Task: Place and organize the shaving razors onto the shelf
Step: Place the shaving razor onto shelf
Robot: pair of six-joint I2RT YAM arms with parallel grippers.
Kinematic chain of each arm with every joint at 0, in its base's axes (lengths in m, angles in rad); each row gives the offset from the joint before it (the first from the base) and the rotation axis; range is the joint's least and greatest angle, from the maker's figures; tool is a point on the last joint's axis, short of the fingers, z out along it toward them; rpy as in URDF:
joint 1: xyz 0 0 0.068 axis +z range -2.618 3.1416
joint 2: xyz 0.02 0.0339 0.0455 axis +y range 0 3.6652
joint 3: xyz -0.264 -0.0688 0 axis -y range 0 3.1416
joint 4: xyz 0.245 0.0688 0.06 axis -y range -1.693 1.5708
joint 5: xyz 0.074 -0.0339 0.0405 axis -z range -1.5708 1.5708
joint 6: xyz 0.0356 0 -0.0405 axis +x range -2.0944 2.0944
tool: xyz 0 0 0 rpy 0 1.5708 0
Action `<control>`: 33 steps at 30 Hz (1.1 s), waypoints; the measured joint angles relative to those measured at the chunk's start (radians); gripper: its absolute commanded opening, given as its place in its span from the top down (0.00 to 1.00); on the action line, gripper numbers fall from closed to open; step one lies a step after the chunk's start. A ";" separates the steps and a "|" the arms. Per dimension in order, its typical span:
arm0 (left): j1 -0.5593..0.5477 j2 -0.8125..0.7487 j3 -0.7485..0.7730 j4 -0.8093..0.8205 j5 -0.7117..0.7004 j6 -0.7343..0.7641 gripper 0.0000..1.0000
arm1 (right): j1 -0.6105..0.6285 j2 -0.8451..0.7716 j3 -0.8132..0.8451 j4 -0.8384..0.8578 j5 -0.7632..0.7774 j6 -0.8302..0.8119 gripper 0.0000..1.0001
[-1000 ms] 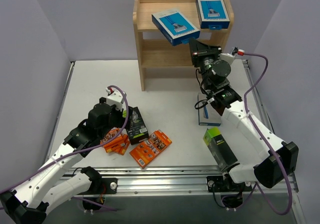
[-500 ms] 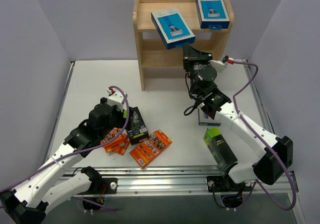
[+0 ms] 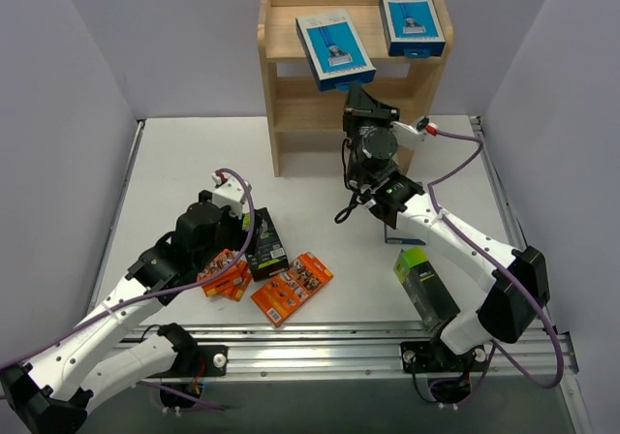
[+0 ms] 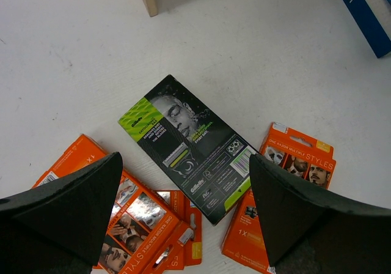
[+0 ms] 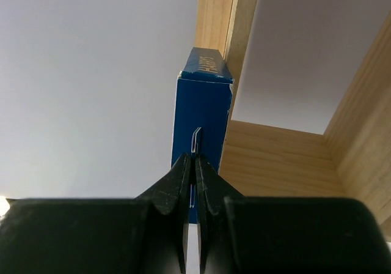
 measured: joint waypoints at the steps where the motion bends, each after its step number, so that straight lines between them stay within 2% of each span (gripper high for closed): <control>1: -0.001 0.002 0.000 0.000 0.000 0.000 0.06 | 0.001 0.005 0.002 0.010 0.009 0.000 1.00; 20: -0.014 0.003 0.000 0.000 -0.017 0.000 0.06 | 0.065 0.079 0.122 0.072 0.251 -0.045 1.00; 25: -0.020 0.003 0.000 0.000 -0.019 0.000 0.06 | 0.105 0.148 0.156 0.165 0.329 -0.112 1.00; 33: -0.033 0.012 0.000 0.000 -0.022 0.001 0.06 | 0.156 0.251 0.206 0.437 0.455 -0.370 1.00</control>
